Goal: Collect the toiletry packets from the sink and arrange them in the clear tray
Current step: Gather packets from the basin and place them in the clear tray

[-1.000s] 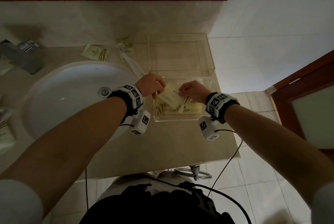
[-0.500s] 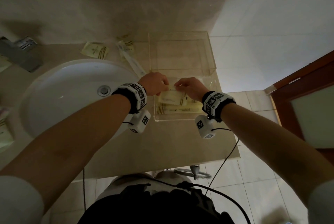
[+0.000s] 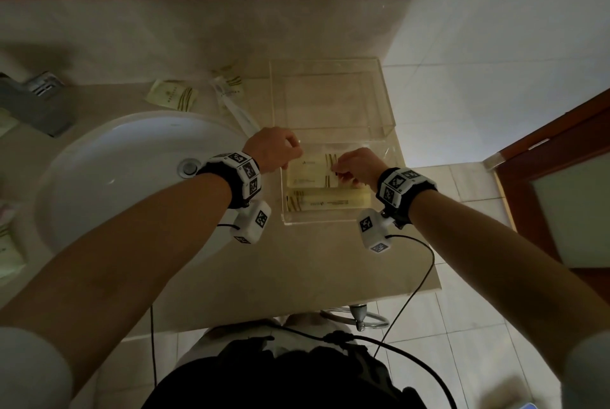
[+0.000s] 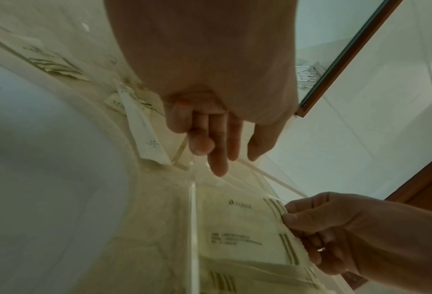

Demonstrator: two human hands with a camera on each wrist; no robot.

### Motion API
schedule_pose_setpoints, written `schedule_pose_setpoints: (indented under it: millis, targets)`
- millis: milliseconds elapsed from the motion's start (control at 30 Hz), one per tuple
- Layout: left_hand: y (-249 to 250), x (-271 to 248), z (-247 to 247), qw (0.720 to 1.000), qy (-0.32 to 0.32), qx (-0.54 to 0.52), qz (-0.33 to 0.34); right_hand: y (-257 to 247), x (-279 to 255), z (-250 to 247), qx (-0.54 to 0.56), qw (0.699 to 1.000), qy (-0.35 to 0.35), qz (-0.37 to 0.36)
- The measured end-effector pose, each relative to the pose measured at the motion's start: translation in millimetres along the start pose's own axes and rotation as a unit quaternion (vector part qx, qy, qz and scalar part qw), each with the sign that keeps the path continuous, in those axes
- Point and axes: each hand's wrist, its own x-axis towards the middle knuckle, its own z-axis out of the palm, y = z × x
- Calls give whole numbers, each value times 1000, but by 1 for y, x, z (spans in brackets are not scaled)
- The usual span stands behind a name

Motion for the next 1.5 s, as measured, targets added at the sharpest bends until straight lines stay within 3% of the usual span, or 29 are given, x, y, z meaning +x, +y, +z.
schedule_pose_setpoints:
  millis: [233, 333, 567, 733, 967, 1167, 1500]
  targets:
    - [-16, 0, -20, 999, 47, -5, -8, -13, 1, 13, 25, 999, 29, 15]
    - [-23, -2, -22, 999, 45, -4, -14, -10, 6, 17, -5, 999, 38, 25]
    - [-29, -4, -22, 999, 39, -25, -16, -7, 2, 19, 88, 992, 88, 27]
    - [-37, -6, -25, 999, 37, -30, -22, -11, -8, 19, 44, 994, 96, 17]
    - [-62, -18, -42, 997, 64, -34, -40, -38, -21, 28, -28, 988, 136, -64]
    - [-93, -35, -69, 990, 126, -26, -52, -81, -23, 60, -48, 975, 150, -159]
    - [-165, -67, -110, 981, 143, -99, -89, -142, -13, 144, -105, 975, 73, -184]
